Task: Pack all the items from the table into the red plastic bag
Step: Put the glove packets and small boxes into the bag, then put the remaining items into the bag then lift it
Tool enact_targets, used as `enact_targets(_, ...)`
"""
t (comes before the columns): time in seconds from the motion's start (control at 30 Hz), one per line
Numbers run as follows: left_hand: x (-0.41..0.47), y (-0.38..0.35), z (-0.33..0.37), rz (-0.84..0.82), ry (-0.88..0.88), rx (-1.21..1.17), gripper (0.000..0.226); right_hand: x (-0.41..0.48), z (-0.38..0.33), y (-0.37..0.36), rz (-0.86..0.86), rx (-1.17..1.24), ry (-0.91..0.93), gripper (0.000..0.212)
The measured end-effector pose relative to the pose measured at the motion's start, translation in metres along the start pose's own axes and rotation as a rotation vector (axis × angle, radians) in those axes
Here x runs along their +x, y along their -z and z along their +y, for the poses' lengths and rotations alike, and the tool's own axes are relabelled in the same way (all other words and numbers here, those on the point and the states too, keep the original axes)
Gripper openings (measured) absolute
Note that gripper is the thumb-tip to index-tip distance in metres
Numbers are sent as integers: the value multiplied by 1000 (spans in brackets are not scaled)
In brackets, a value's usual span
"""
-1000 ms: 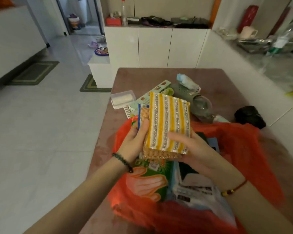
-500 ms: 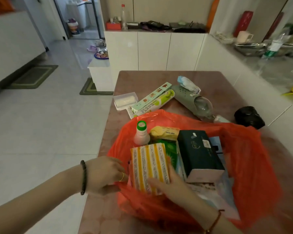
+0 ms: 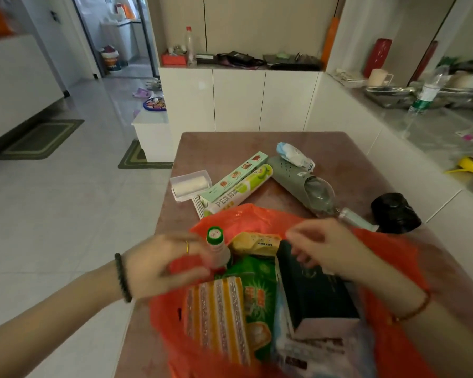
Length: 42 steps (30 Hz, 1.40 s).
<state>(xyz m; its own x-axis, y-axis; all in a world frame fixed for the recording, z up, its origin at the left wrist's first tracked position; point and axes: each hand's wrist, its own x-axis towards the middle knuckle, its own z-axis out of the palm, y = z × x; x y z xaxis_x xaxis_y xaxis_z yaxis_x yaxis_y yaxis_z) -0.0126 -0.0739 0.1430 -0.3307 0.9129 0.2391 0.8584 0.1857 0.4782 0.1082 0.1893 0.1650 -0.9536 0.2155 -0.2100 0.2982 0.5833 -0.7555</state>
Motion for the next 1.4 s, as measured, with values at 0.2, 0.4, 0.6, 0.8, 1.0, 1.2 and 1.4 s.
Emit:
enact_targets(0.2,90,-6,-56,179,662,-149,36,114,15,29,56,391,-147,41)
enact_targets(0.4,151,-42,-125,-143,993,-8,64,212,43,-7,-83,508,-383,56)
enact_targets(0.6,172,-79,-160,-332,1089,42,55,257,79,-39,-225,-2,-203,58)
enact_targets(0.8,174,-97,-167,-300,1086,96,68,275,102,-59,-483,-686,87,68)
enact_targets(1.0,170,-93,-159,-257,1043,188,77,280,96,-60,-405,-650,243,28)
enact_targets(1.2,159,-69,-135,-123,1000,91,66,242,78,-38,-237,-587,415,17)
enact_targets(1.4,155,-50,-95,240,963,-440,46,181,39,37,176,-656,500,14)
